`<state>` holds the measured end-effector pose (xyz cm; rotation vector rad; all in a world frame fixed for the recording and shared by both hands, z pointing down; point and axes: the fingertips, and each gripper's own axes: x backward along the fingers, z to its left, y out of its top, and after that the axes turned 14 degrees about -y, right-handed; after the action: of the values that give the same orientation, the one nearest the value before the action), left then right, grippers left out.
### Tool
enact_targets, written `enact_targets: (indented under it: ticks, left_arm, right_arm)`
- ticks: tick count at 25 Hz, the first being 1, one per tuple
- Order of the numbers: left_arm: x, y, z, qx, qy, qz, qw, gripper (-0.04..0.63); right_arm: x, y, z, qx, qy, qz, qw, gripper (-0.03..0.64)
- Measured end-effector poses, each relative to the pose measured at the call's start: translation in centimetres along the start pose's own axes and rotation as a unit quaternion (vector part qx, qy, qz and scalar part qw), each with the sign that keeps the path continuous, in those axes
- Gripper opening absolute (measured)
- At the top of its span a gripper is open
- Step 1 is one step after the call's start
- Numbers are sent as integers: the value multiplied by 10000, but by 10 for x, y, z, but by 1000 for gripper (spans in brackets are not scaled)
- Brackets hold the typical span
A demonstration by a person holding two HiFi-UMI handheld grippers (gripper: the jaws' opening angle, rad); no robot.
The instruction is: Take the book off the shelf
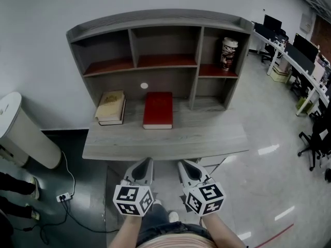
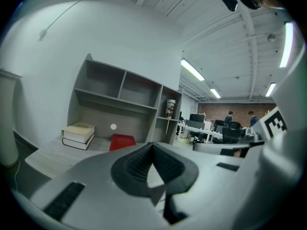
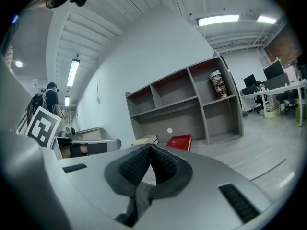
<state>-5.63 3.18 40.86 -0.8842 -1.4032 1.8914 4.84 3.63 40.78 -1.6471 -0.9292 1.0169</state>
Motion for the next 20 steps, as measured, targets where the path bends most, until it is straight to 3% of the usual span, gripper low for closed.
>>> enact_targets:
  ticks: [9,20]
  left_arm:
    - [-7,9,18,241,76,-95,9996,12]
    - [-39,18,38,141,-50,-40,9999,12]
  right_arm:
    - [-19,2,-8,-56,-103,86,9999,9]
    - [-58,3,-16,-172,-207,257,9993,9]
